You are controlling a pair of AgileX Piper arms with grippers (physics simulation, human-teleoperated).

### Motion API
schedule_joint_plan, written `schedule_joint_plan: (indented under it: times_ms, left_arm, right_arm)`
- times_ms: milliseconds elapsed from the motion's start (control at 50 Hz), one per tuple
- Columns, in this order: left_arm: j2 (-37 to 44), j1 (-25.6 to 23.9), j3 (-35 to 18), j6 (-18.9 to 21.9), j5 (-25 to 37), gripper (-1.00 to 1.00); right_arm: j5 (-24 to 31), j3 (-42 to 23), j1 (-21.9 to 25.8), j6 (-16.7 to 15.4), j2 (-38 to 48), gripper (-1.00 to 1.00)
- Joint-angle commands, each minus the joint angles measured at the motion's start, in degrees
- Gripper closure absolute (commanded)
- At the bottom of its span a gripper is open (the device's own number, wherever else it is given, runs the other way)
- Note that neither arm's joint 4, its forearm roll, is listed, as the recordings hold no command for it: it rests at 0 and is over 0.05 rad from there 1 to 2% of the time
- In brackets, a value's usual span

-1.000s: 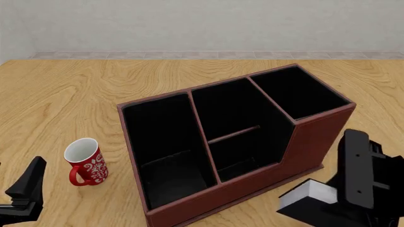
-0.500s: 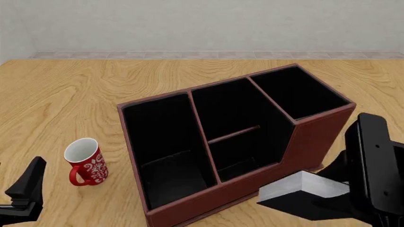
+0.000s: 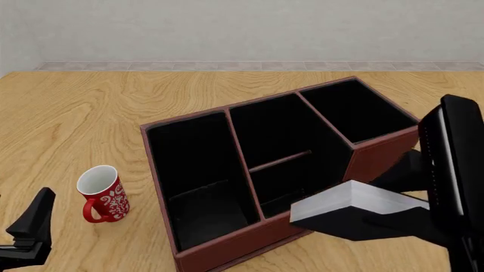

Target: Pick up the book and place it in the right compartment of the caddy.

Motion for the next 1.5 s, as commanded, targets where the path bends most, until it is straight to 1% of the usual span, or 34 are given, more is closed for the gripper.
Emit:
schedule_joint_plan:
  times_ms: [20,100,180,240,260,420,520,560,740,820,1020,1100,1160,1220,1240,1280,1300,1340,1360,1460,1500]
  left_arm:
    - [-0.1,-0.1,0.1,0.0,0.0,-1.00]
    - [0.1,-0.1,0.0,0.0,-0.1,-1.00]
    - [0.3,0.0,0.1,0.0,-0.5,-1.00]
    - [0.3,-0.1,0.2,0.0,-0.5,-1.00]
    - [0.4,0.0,0.2,0.0,-0.5,-1.00]
    - [0.3,0.0,0.2,0.0,-0.5,-1.00]
    - [0.4,0.0,0.2,0.0,-0.6,-1.00]
    - [0.3,0.0,0.2,0.0,-0.5,-1.00]
    - [0.3,0.0,0.2,0.0,-0.5,-1.00]
    - [0.4,0.0,0.2,0.0,-0.6,-1.00]
    - [0.4,0.0,0.2,0.0,-0.5,-1.00]
    - [0.4,-0.1,0.2,0.0,-0.6,-1.00]
    - [0.4,0.0,0.2,0.0,-0.5,-1.00]
    - [0.3,-0.1,0.2,0.0,-0.5,-1.00]
    - [0.3,0.0,0.2,0.0,-0.5,-1.00]
    - [0.3,0.0,0.2,0.0,-0.5,-1.00]
    - [0.4,-0.1,0.2,0.0,-0.5,-1.00]
    - [0.4,0.0,0.2,0.0,-0.5,-1.00]
    - [0.4,0.0,0.2,0.0,-0.5,-1.00]
    - [0.4,0.0,0.2,0.0,-0.5,-1.00]
    - [0.4,0.0,0.2,0.0,-0.5,-1.00]
  right_arm:
    - [0.2,-6.4,-0.3,-1.5,2.1,1.00]
    - [0.2,-8.1,-0.9,-2.9,2.9,1.00]
    - [0.2,-10.7,-0.9,-3.6,4.0,1.00]
    - [0.2,-12.5,-2.0,-4.9,4.5,1.00]
    - [0.2,-13.0,-1.9,-4.8,4.9,1.00]
    - [0.2,-15.8,-3.5,-7.4,6.5,1.00]
    - [0.2,-17.1,-3.8,-8.1,7.3,1.00]
    - [0.2,-18.0,-4.5,-8.9,7.9,1.00]
    - [0.2,-20.9,-6.7,-10.4,9.9,1.00]
    - [0.2,-22.5,-8.6,-11.5,11.2,1.00]
    - [0.2,-25.5,-8.8,-11.9,14.1,1.00]
    - [0.2,-26.9,-9.6,-12.9,15.0,1.00]
    - [0.2,-27.4,-11.7,-14.4,15.9,1.00]
    - [0.2,-28.2,-12.6,-14.9,16.5,1.00]
    - [0.2,-28.5,-13.0,-15.0,16.8,1.00]
    - [0.2,-29.5,-11.6,-13.9,17.0,1.00]
    - [0.2,-29.6,-12.9,-14.4,17.3,1.00]
    - [0.2,-29.6,-13.4,-14.6,17.6,1.00]
    - [0.2,-29.9,-13.0,-14.1,17.8,1.00]
    - [0.2,-30.2,-16.9,-15.8,18.6,1.00]
    - [0.2,-30.5,-17.4,-15.8,18.9,1.00]
